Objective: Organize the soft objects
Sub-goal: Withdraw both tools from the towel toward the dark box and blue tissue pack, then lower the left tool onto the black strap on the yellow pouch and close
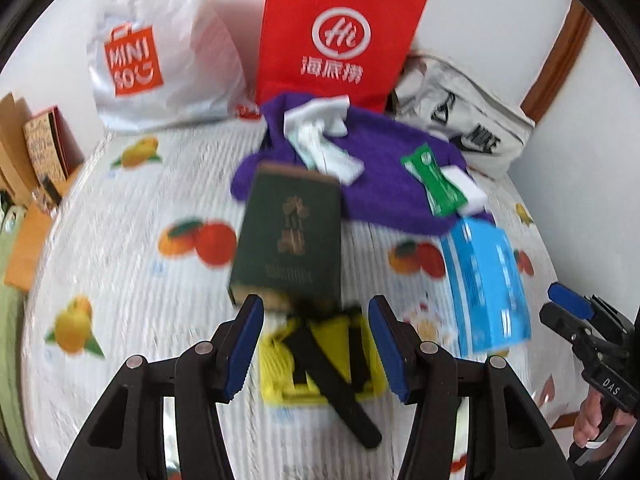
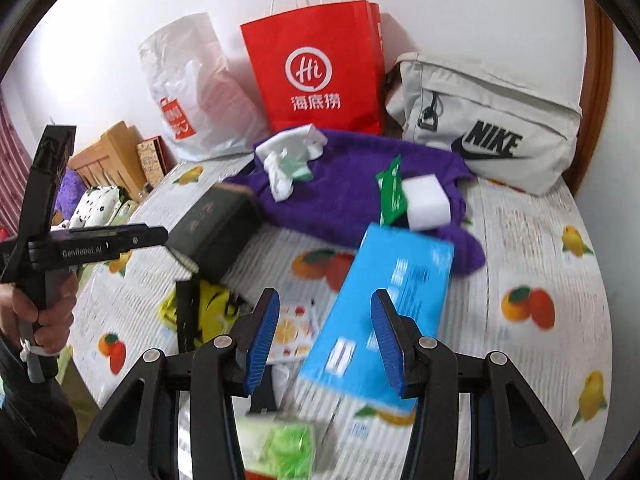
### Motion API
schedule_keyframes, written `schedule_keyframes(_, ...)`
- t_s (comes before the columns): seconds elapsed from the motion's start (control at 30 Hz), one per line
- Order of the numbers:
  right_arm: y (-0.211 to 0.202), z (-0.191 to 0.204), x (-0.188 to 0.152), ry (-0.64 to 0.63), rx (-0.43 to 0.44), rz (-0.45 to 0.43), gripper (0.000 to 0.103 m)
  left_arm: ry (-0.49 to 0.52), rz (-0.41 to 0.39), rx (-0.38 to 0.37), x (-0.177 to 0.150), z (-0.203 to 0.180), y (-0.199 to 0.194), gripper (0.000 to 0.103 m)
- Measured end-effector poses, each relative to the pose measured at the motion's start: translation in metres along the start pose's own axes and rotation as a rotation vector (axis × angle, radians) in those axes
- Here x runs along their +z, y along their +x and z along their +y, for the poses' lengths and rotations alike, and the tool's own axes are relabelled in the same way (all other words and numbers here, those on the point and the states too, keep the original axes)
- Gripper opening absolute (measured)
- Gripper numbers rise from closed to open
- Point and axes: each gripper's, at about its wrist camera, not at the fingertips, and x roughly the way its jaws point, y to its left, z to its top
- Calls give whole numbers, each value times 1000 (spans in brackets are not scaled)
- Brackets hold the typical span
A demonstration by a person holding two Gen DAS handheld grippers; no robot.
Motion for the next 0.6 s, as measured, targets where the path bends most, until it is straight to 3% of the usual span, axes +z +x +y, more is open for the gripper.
schedule_keyframes(0.3,-4,2,-48,35,4,44,48,29,35,-58,-62,-13,12,48)
schedule_keyframes(0.37,-3,2,-55,34,-4,50,48,31,54,-54,-70,-14,19,40)
schedule_keyframes(0.6,3,-4,-78,59,-12,82,48,18,99,-76,-85,-14,42,32)
